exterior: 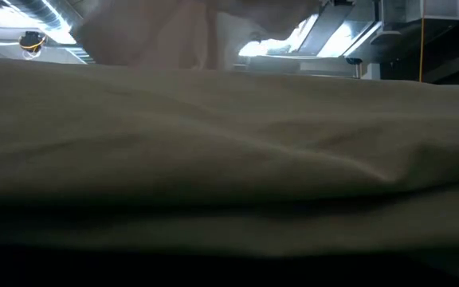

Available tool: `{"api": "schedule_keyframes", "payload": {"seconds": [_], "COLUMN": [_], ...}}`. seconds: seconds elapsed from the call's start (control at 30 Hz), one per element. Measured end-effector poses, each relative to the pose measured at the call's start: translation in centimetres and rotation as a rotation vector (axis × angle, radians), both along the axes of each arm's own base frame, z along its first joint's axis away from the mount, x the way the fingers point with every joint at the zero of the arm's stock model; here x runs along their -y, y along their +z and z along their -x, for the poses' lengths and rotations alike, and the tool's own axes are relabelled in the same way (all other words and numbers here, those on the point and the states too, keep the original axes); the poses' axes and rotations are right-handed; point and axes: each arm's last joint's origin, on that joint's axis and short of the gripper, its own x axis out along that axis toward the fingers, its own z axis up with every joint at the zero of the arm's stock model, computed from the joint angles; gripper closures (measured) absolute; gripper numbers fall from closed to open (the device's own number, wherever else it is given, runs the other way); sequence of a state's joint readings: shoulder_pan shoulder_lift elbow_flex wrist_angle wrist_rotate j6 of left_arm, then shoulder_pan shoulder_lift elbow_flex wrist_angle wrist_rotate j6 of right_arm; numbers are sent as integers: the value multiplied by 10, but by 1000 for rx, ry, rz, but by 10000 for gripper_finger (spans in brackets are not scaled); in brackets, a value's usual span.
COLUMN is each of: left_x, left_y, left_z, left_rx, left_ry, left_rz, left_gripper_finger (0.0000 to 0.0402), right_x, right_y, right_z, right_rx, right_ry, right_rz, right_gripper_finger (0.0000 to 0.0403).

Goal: Fold laundry
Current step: Fold the pink panty

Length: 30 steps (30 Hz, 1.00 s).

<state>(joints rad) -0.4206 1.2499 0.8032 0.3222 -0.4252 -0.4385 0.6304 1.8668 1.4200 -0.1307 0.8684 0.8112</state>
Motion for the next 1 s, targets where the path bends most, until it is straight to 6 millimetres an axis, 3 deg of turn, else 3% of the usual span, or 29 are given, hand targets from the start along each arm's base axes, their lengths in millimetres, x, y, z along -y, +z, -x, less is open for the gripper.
{"api": "schedule_keyframes", "payload": {"seconds": [0.37,0.57,1.0], "left_x": [0,4,70], "left_y": [0,0,4], "left_z": [0,2,43], "left_rx": [0,1,-47], "left_ry": [0,-10,-342], "left_rz": [0,27,315], "left_gripper_finger": [392,392,392], "right_x": [-5,-7,-47], "right_y": [-5,-6,13], "right_z": [4,4,28], "right_rx": [-90,-106,-53], "right_ry": [60,121,246], "right_rz": [270,255,320], "right_gripper_finger": [198,198,198]}}
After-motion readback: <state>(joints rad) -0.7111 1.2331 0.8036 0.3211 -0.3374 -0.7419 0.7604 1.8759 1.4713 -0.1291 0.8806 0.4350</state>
